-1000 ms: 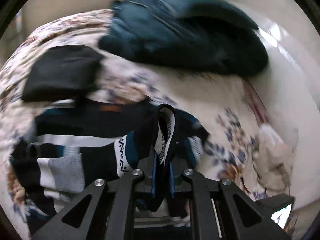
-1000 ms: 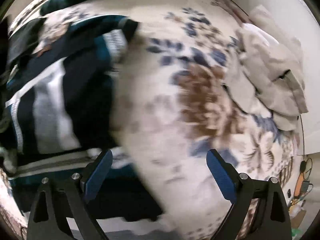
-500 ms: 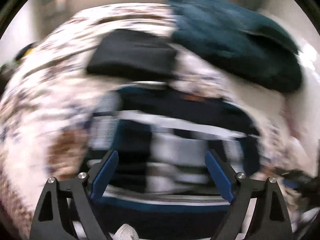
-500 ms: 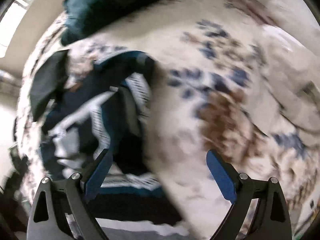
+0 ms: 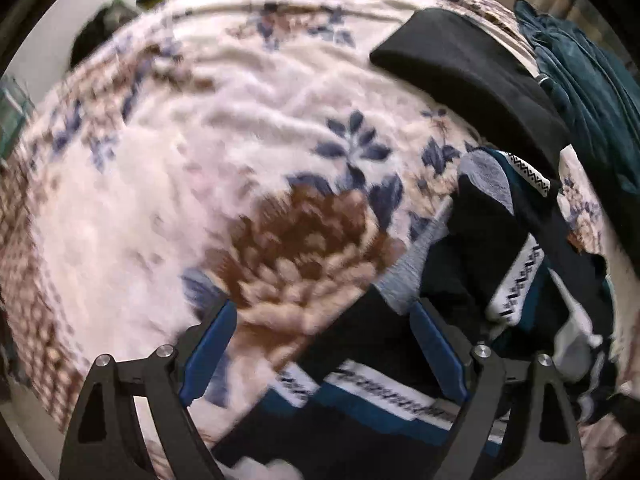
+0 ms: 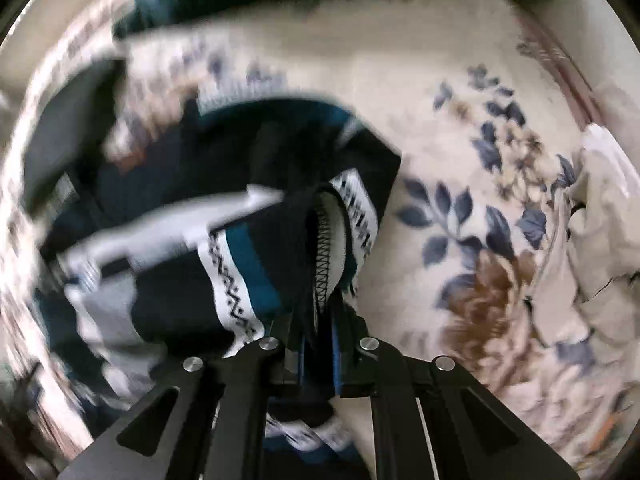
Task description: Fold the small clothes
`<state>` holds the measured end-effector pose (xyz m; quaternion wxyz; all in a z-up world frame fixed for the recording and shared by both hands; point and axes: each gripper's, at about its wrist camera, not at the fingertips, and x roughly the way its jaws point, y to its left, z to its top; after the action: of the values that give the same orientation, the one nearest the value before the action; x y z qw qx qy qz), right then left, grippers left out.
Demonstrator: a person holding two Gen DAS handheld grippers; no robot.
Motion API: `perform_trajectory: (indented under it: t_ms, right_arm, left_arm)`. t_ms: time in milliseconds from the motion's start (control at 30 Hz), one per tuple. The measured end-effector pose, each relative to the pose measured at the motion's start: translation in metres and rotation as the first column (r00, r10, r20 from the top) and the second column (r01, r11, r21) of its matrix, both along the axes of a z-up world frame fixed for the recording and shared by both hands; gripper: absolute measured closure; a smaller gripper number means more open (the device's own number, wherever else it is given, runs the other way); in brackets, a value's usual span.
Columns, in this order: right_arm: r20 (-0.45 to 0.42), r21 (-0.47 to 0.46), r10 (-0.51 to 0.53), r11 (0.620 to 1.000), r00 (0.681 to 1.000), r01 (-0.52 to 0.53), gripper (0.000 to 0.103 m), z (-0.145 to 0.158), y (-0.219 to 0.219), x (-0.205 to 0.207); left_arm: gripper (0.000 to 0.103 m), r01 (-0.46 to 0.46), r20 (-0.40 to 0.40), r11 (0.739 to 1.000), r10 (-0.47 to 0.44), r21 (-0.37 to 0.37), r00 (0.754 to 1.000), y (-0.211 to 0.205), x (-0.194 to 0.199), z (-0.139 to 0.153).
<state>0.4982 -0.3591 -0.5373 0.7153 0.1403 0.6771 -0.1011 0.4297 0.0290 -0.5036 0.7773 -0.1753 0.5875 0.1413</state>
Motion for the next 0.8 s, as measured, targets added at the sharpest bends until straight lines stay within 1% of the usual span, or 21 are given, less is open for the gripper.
perform_trajectory:
  t_ms: [33, 67, 100, 133, 167, 200, 233, 267, 300, 333, 367, 400, 433, 467, 500, 567, 600, 633, 667, 733, 800]
  right_arm:
    - [-0.064, -0.03, 0.047, 0.998, 0.997, -0.049, 0.079, -0.003, 0.005, 0.006]
    - [-0.096, -0.075, 0.074, 0.994, 0.993, -0.081, 0.075, 0.002, 0.01, 0.011]
    - [-0.066, -0.115, 0.089, 0.989, 0.994, -0.096, 0.075, 0.017, 0.017, 0.017]
    - [-0.004, -0.116, 0.1, 0.988, 0.995, -0.1, 0.074, 0.036, 0.025, 0.022]
    - [0.058, -0.088, 0.11, 0.991, 0.992, -0.104, 0.069, 0.052, 0.035, 0.027]
    - [0.113, -0.025, 0.122, 0.992, 0.986, -0.12, 0.06, 0.067, 0.049, 0.035]
    - [0.14, 0.067, 0.142, 0.986, 0.98, -0.152, 0.057, 0.075, 0.068, 0.044]
    - [0.151, 0.179, 0.178, 0.963, 0.972, -0.204, 0.056, 0.077, 0.095, 0.059]
    - [0.152, 0.265, 0.214, 0.932, 0.965, -0.249, 0.056, 0.074, 0.121, 0.072]
    - [0.153, 0.328, 0.253, 0.899, 0.955, -0.29, 0.056, 0.07, 0.148, 0.086]
    - [0.155, 0.374, 0.296, 0.865, 0.942, -0.334, 0.056, 0.064, 0.175, 0.097]
    - [0.156, 0.411, 0.344, 0.83, 0.926, -0.377, 0.056, 0.059, 0.202, 0.106]
    - [0.159, 0.417, 0.409, 0.797, 0.899, -0.437, 0.056, 0.052, 0.235, 0.115]
    - [0.161, 0.407, 0.466, 0.772, 0.87, -0.489, 0.056, 0.046, 0.261, 0.119]
    - [0.127, 0.395, 0.555, 0.732, 0.822, -0.556, 0.056, 0.035, 0.294, 0.123]
    - [0.09, 0.376, 0.641, 0.687, 0.763, -0.622, 0.056, 0.022, 0.329, 0.123]
    - [0.069, 0.338, 0.694, 0.659, 0.716, -0.672, 0.069, 0.017, 0.348, 0.119]
    - [0.074, 0.295, 0.718, 0.648, 0.692, -0.703, 0.084, 0.017, 0.356, 0.116]
    - [0.081, 0.274, 0.721, 0.648, 0.688, -0.711, 0.097, 0.016, 0.357, 0.114]
    - [0.108, 0.255, 0.667, 0.698, 0.738, -0.668, 0.097, 0.024, 0.344, 0.123]
    - [0.135, 0.224, 0.577, 0.774, 0.806, -0.592, 0.097, 0.032, 0.319, 0.137]
  left_arm:
    - [0.014, -0.021, -0.003, 0.999, 0.021, -0.036, 1.0, 0.0, 0.002, -0.002]
    - [0.015, -0.044, 0.001, 0.995, 0.045, -0.088, 0.999, 0.001, 0.003, -0.003]
    - [0.015, -0.06, 0.006, 0.988, 0.061, -0.143, 0.998, 0.001, 0.003, -0.005]
    - [0.015, -0.077, 0.004, 0.978, 0.079, -0.195, 0.997, 0.001, 0.004, -0.006]
    - [0.015, -0.09, 0.003, 0.967, 0.093, -0.239, 0.996, 0.002, 0.006, -0.009]
    - [0.015, -0.095, 0.01, 0.956, 0.102, -0.279, 0.995, 0.001, 0.006, -0.011]
    - [0.016, -0.101, 0.017, 0.944, 0.112, -0.313, 0.994, 0.0, 0.007, -0.013]
    - [0.018, -0.104, 0.024, 0.936, 0.119, -0.337, 0.993, -0.002, 0.008, -0.016]
    - [0.032, -0.104, 0.03, 0.926, 0.123, -0.362, 0.992, -0.004, 0.01, -0.019]
    - [0.056, -0.104, 0.025, 0.921, 0.122, -0.376, 0.992, -0.005, 0.013, -0.023]
    - [0.07, -0.105, 0.017, 0.915, 0.121, -0.391, 0.993, -0.006, 0.017, -0.027]
    - [0.08, -0.11, 0.013, 0.911, 0.125, -0.397, 0.992, -0.007, 0.021, -0.031]
    - [0.085, -0.115, 0.018, 0.913, 0.132, -0.391, 0.991, -0.008, 0.023, -0.034]
    - [0.09, -0.119, 0.026, 0.915, 0.14, -0.386, 0.99, -0.006, 0.024, -0.035]
    - [0.093, -0.121, 0.033, 0.918, 0.144, -0.378, 0.989, -0.005, 0.024, -0.035]
    - [0.098, -0.11, 0.044, 0.92, 0.137, -0.377, 0.99, -0.004, 0.024, -0.035]
    - [0.098, -0.107, 0.047, 0.922, 0.133, -0.371, 0.99, -0.002, 0.023, -0.035]
    - [0.099, -0.1, 0.051, 0.925, 0.128, -0.365, 0.991, -0.002, 0.02, -0.036]
    - [0.099, -0.097, 0.049, 0.929, 0.122, -0.358, 0.991, 0.0, 0.017, -0.037]
    - [0.099, -0.099, 0.04, 0.932, 0.12, -0.348, 0.992, 0.004, 0.012, -0.041]
    - [0.099, -0.111, 0.021, 0.932, 0.126, -0.346, 0.992, 0.011, 0.009, -0.048]
